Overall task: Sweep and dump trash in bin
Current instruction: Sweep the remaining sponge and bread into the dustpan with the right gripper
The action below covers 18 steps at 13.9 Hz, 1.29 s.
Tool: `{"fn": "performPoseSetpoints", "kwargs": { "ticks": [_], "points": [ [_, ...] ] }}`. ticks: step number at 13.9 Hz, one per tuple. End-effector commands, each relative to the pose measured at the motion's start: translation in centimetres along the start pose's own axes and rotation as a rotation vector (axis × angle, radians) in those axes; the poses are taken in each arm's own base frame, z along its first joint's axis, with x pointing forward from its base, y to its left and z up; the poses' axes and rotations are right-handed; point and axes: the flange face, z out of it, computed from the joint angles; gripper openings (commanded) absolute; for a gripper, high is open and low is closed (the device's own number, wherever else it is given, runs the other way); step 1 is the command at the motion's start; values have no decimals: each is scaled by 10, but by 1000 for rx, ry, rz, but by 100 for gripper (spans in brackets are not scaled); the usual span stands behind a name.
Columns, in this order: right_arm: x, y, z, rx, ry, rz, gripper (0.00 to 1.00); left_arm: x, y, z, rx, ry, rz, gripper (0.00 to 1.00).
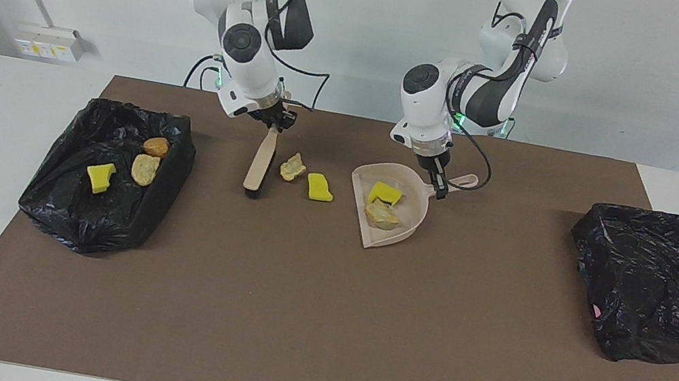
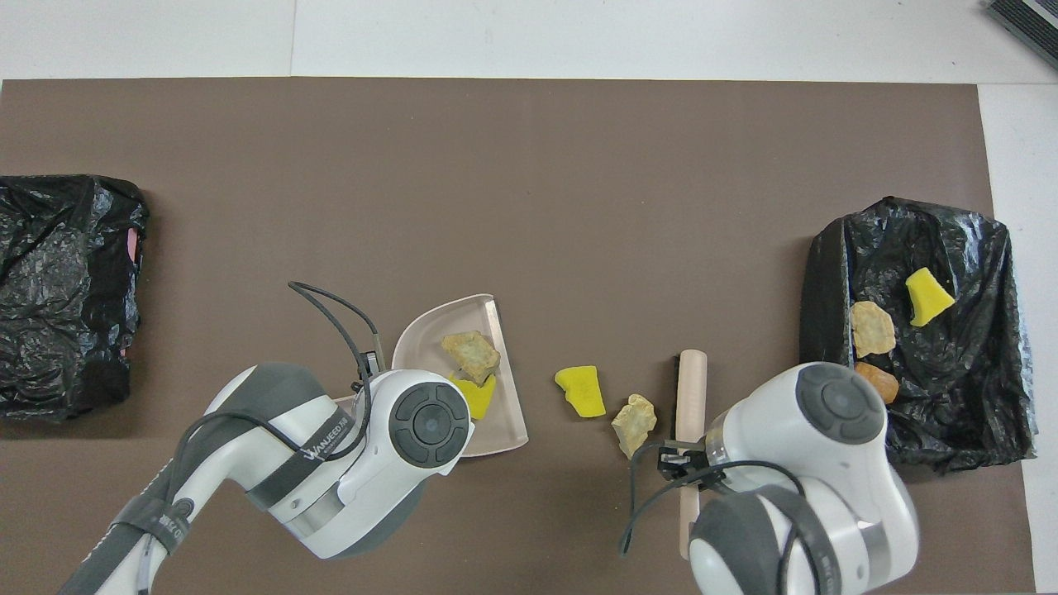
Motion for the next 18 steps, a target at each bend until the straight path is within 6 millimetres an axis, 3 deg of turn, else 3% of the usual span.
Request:
{"fn": "performPoseSetpoints", "kwargs": {
  "ticks": [1,4,7,10,12,15,18],
  "points": [
    [-13,-14,17,-2,41,12,0,-6,6,-1,25,-6,4,0],
    [-16,-55,27,0,69,-63,0,-6,5,-1,25,-3,2,0],
    [-2,-87,19,17,61,-158,0,-6,5,-1,25,-3,3,0],
    [-12,-134,31,100,19,-185,0,-6,5,-1,26,-1,3,0],
    [-18,-157,26,165,-6,-174,0,-5,5,-1,26,0,3,0],
    [-23,-180,12,249,-42,-226,0,-6,4,0,26,1,1,0],
    [-24,-185,4,322,-60,-321,0,-6,3,1,26,4,-2,0]
  ]
}}
